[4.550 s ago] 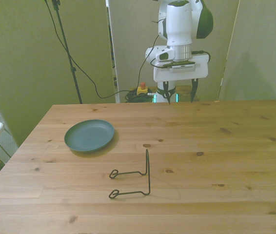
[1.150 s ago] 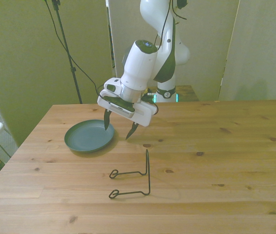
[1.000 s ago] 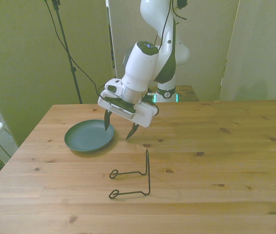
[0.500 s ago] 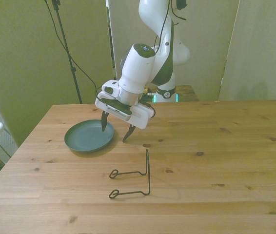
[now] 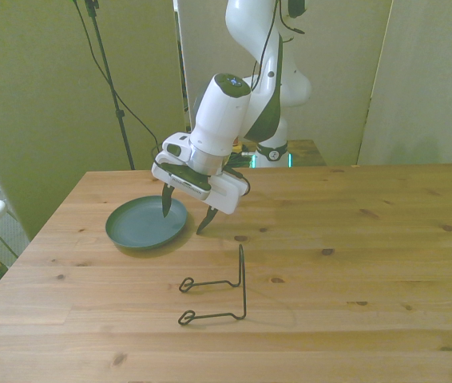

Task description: Load the plate

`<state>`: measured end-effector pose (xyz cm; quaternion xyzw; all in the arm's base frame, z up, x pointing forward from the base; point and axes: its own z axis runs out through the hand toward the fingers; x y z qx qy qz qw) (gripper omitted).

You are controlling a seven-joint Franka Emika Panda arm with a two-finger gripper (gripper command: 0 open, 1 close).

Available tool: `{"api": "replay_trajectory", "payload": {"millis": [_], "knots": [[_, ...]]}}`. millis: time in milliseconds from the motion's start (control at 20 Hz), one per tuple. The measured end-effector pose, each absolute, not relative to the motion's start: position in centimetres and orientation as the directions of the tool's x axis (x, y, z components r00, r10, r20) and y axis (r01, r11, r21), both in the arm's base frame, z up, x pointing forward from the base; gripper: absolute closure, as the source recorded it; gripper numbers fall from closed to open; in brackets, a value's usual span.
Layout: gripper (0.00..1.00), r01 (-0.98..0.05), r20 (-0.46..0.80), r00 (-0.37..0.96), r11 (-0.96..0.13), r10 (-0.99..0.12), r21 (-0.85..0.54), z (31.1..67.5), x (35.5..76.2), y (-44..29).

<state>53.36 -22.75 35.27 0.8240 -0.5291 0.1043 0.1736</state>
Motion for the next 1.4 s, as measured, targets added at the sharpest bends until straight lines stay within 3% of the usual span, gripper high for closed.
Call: {"api": "replay_trajectory", "payload": {"millis": [1400], "knots": [[1.00, -0.903, 0.341, 0.429, -0.393, -0.836, 0.173, 34.3, 53.1, -24.4]]}}
